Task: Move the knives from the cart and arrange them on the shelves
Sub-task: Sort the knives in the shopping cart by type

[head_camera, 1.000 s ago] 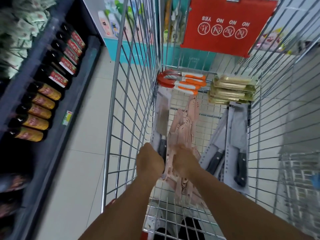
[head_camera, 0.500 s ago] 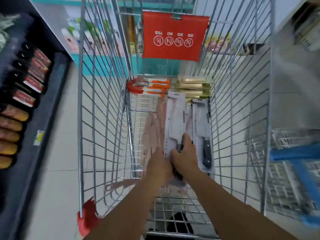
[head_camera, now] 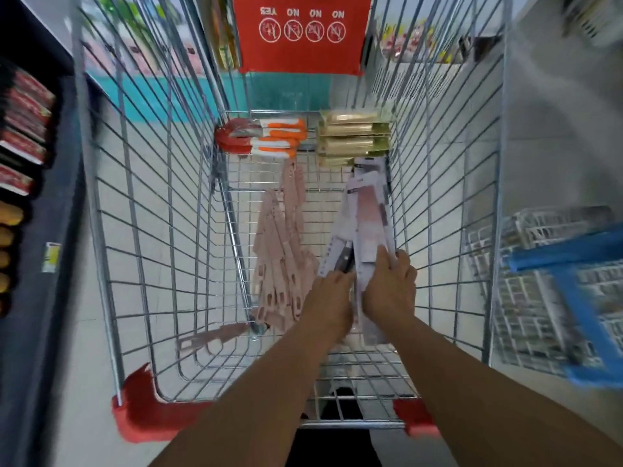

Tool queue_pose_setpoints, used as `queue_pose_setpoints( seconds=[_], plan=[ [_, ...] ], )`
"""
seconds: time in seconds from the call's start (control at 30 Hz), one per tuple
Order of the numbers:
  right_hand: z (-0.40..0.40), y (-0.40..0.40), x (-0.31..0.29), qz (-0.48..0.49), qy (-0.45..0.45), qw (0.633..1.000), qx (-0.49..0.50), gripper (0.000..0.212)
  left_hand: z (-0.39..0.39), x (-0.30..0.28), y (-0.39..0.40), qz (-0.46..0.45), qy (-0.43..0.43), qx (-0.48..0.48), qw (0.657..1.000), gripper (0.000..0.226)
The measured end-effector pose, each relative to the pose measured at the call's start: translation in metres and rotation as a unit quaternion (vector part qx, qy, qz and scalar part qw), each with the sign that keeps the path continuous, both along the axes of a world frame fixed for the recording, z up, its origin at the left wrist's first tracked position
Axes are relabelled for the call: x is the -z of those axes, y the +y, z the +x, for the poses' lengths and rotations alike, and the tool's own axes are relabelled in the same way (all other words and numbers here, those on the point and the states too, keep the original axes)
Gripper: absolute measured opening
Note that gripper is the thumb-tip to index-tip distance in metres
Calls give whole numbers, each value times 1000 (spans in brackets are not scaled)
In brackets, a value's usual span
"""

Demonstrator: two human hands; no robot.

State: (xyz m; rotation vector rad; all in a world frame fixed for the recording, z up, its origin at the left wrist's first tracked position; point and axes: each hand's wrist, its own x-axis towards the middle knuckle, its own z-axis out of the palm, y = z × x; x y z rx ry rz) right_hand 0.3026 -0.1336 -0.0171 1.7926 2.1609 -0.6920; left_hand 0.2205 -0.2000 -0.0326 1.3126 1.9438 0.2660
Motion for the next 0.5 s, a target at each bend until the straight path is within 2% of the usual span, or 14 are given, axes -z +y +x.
queue_pose_setpoints(
  seconds=[0.17, 0.23, 0.3, 0.37, 0.43, 0.5],
  plan=[
    [-5, -5, 5, 11, -57, 996, -70, 76, -33, 14, -19, -49, 99, 48, 993, 81],
    [-8, -4, 10, 29, -59, 984, -167, 74, -48, 18, -22, -74, 147, 109, 980, 87],
    [-13, -4, 14, 16, -50, 955, -291, 69, -58, 22, -23, -101, 167, 166, 967, 84],
    [-20, -4, 18, -13, -52, 926, -374, 66, -67, 28, -23, -116, 184, 207, 954, 77],
    [-27, -3, 20, -29, -80, 905, -416, 59, -74, 33, -25, -119, 205, 235, 943, 69],
    [-32, -2, 21, -23, -94, 899, -428, 51, -83, 32, -30, -131, 224, 268, 928, 69]
  ],
)
